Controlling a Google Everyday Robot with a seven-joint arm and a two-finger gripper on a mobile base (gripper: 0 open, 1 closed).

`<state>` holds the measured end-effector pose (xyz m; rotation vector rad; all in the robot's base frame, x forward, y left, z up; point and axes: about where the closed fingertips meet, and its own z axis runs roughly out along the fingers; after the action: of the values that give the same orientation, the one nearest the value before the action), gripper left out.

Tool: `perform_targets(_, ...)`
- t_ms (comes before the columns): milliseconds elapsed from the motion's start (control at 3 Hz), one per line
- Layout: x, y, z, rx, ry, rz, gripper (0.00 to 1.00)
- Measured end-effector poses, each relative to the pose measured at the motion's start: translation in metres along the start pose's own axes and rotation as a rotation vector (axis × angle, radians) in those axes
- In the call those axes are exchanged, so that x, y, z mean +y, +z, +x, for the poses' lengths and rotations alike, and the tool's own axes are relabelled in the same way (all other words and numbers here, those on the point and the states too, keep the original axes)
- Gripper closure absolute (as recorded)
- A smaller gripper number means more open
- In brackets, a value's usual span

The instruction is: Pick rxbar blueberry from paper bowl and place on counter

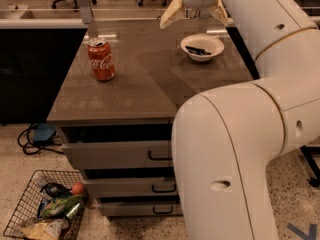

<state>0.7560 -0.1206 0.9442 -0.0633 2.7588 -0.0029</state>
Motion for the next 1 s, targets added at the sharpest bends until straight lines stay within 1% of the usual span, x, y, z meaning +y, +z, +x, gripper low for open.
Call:
perform_targets(333, 0.006, 0.013, -0.007, -0.012, 0.031, 0.024, 0.0)
perform_targets(667, 0.006, 0.025, -0.011, -0.009, 0.122, 0.065, 0.0)
perform_targets(1000, -0.002, 0.034, -0.009, 0.002, 0.226, 0.109, 0.0)
